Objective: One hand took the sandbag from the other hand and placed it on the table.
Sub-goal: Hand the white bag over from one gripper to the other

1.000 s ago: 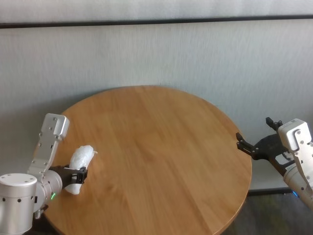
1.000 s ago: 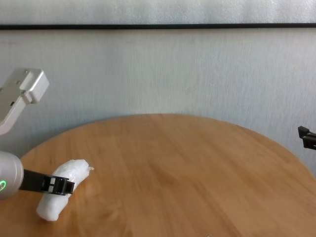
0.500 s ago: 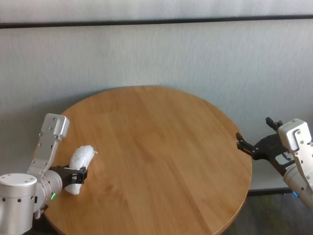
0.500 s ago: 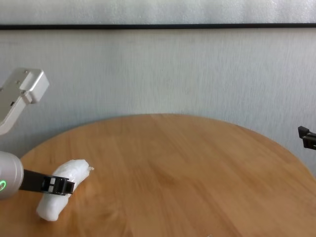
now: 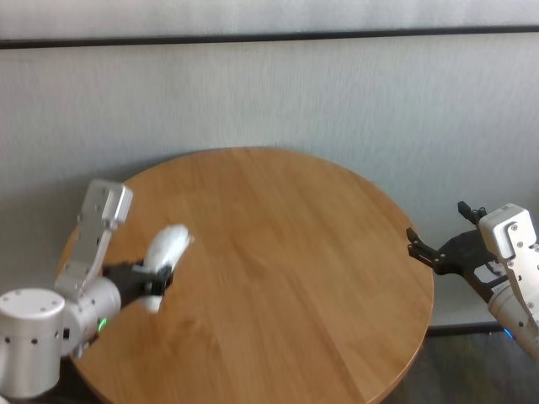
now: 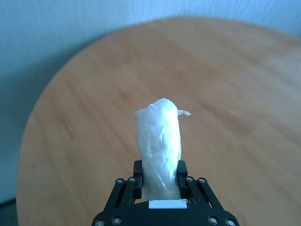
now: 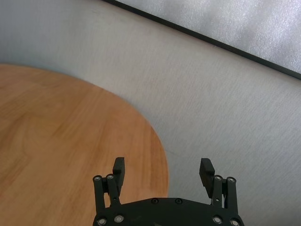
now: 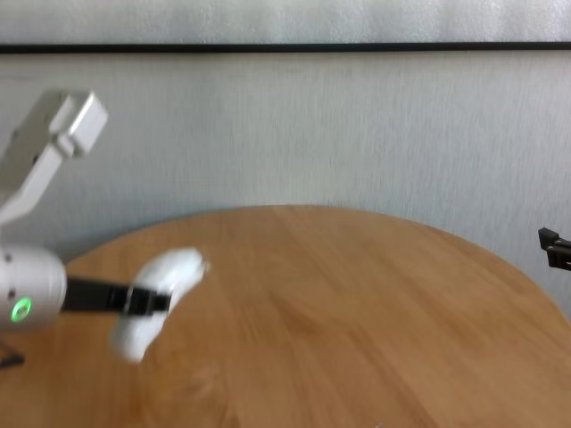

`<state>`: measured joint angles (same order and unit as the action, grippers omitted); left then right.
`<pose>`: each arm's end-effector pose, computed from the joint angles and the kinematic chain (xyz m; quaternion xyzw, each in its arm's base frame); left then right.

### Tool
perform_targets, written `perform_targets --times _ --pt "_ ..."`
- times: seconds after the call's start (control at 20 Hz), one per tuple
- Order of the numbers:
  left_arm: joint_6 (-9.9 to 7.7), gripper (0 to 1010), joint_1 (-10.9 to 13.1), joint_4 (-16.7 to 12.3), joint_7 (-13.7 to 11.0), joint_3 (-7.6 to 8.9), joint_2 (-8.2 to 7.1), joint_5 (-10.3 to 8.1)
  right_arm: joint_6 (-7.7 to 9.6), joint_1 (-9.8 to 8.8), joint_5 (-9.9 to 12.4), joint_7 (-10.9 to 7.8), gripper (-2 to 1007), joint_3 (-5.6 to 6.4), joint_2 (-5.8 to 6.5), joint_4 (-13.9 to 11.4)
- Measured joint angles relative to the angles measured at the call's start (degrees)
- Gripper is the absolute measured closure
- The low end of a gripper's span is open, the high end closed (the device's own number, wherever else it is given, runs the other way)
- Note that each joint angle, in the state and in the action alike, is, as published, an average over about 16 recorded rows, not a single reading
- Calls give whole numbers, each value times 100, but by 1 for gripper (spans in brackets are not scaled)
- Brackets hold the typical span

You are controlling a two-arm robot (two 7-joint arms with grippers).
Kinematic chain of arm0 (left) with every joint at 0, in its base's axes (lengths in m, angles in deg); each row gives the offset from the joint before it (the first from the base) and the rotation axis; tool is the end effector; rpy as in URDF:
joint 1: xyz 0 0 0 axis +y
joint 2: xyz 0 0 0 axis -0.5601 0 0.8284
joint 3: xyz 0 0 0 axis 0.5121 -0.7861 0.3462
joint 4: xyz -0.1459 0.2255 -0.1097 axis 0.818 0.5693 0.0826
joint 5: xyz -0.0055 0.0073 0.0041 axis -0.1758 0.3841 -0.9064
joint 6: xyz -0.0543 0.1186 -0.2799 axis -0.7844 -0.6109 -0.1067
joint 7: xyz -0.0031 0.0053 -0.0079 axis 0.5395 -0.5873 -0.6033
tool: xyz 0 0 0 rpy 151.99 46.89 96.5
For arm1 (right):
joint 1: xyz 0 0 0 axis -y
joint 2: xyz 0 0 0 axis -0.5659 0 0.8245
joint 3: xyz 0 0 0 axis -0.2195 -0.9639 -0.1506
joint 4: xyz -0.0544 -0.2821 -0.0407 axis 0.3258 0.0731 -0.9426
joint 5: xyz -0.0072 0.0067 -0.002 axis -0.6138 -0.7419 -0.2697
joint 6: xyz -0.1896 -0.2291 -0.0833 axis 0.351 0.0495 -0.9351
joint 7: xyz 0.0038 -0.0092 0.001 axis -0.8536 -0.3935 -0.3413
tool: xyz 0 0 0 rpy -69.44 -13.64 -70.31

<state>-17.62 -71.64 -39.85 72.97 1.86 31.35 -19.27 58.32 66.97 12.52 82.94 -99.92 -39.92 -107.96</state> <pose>0.3867 0.0050 -0.2580 0.2008 0.1316 0.5688 0.7867 0.3581 -0.0827 -0.3024 -0.1414 -0.1324 -0.5799 0.7913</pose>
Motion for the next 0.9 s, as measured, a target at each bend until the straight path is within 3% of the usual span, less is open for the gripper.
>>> perform_targets --times 0.5,0.9 --pt "812 566 -365 49 -552 -97 187 135 0 0 0 0 4 0 0 0" --pt "1269 566 -439 -122 -1033 -74 380 11 0 0 0 0 4 0 0 0"
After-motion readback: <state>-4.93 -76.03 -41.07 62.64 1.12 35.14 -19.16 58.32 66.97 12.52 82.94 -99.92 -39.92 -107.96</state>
